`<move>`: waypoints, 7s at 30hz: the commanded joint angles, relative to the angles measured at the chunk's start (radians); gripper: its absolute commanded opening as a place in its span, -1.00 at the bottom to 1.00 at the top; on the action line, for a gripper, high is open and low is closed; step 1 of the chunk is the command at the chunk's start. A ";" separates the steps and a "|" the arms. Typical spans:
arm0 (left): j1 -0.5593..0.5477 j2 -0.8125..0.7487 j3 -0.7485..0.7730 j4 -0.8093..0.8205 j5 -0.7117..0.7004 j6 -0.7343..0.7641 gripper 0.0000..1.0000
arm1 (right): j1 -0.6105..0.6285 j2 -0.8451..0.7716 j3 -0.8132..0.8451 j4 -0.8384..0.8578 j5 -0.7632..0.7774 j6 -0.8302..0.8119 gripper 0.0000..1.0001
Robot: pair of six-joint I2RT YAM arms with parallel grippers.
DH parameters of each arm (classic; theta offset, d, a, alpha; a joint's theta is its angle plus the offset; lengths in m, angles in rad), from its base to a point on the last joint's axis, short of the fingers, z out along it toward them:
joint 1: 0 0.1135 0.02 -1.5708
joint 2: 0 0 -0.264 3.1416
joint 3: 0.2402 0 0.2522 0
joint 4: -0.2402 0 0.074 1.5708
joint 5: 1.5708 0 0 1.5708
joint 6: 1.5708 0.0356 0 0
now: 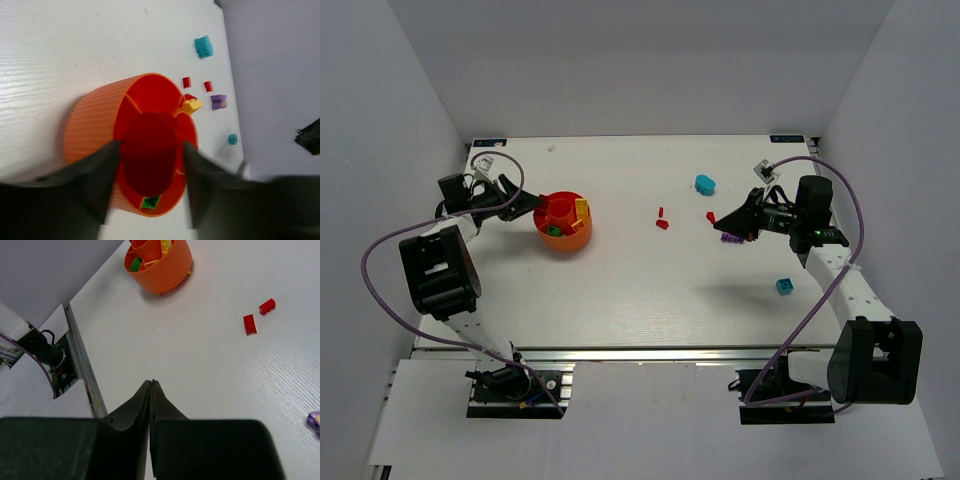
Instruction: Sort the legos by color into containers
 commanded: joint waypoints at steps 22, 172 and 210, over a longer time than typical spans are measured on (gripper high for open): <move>-0.001 -0.114 0.107 -0.167 -0.076 0.067 0.96 | -0.001 0.007 -0.009 0.028 -0.029 0.001 -0.93; -0.022 -1.033 -0.615 0.075 -0.004 -0.578 0.09 | 1.025 0.675 1.041 -0.353 0.583 -0.818 -1.00; -0.031 -0.964 -0.467 -0.189 -0.150 -0.339 -1.00 | 0.966 0.597 0.904 -0.285 0.688 -0.689 0.17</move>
